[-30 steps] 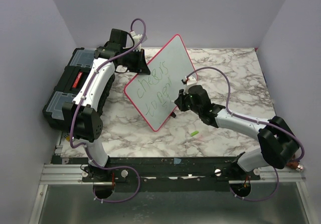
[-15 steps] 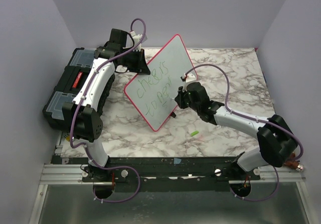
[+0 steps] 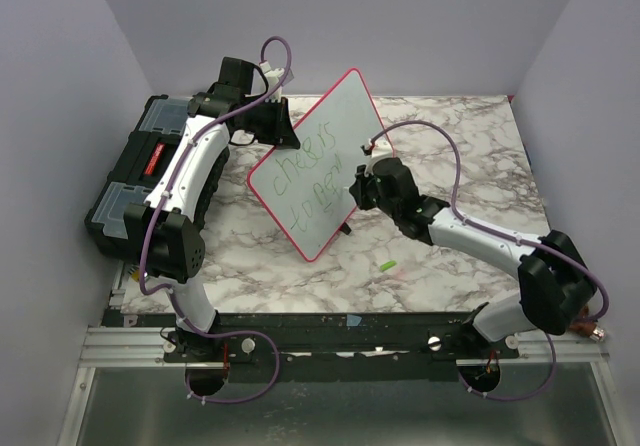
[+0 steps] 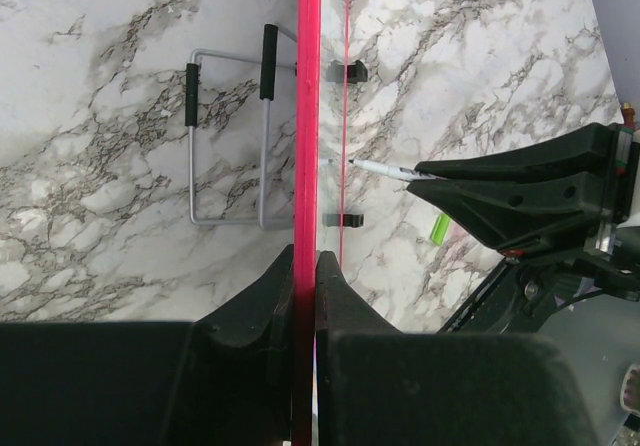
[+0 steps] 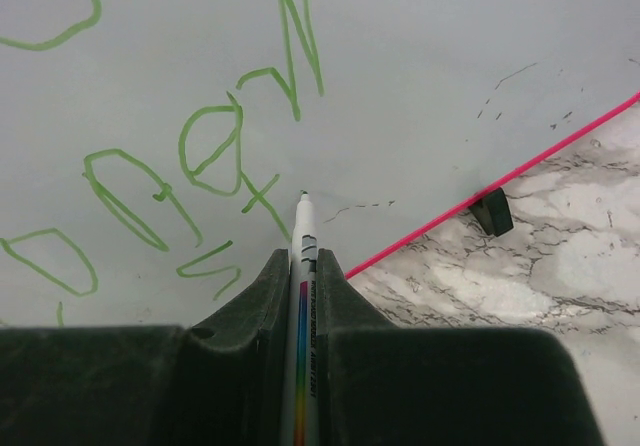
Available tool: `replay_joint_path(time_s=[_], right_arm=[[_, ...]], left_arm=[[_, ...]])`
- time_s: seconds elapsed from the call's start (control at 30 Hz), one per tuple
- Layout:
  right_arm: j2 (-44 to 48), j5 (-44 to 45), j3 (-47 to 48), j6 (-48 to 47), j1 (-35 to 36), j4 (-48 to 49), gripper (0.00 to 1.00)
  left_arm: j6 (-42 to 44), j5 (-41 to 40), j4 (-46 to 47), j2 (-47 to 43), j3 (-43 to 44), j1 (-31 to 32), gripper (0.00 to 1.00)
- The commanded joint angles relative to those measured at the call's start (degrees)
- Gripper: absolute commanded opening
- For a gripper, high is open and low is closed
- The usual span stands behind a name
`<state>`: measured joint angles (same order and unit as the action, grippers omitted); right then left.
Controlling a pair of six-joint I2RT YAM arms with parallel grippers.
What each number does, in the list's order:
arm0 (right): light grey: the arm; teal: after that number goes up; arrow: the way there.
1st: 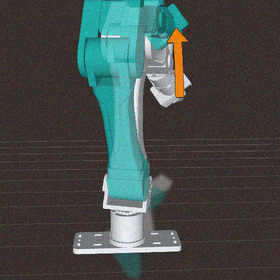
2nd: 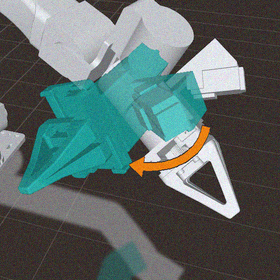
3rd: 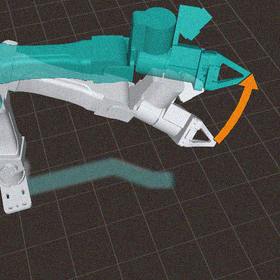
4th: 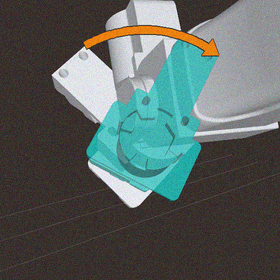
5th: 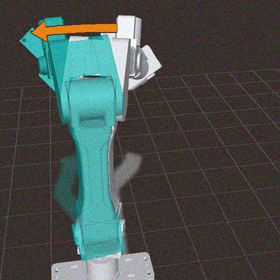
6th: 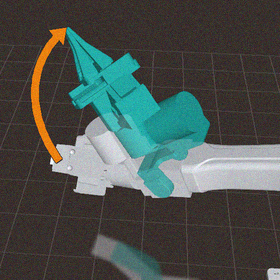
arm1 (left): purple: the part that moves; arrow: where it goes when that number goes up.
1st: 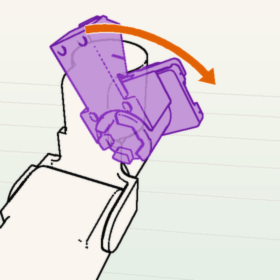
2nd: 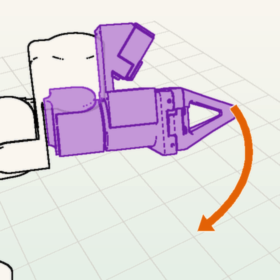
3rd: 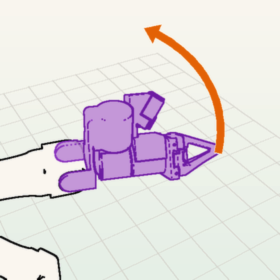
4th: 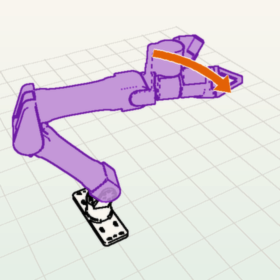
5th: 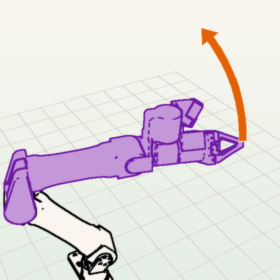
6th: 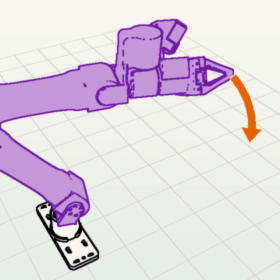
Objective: Write a sentence on the whiteboard
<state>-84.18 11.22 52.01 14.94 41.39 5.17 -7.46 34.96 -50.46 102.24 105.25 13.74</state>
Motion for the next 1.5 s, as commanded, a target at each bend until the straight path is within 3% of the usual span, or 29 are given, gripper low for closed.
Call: replay_joint_path(time_s=[0.0,0.53,1.2,1.47], right_arm=[[3.3,2.4,-0.2,-0.1,-0.1,-0.7,0.01],[0.4,-5.6,1.8,4.8,-5.8,2.5,0.01],[-3.7,-10.9,3.0,4.6,-6.0,4.6,0.01],[-3.6,-17.7,1.0,4.6,-6.0,4.5,0.01]], left_arm=[[5.1,-5.2,0.4,-0.1,0.5,-0.1,0.00],[5.0,-4.8,0.5,-0.1,0.1,-0.1,0.00],[5.0,-4.7,0.7,-0.2,0.0,-0.1,0.00],[4.9,-4.8,0.6,0.0,0.3,-0.1,0.00]])
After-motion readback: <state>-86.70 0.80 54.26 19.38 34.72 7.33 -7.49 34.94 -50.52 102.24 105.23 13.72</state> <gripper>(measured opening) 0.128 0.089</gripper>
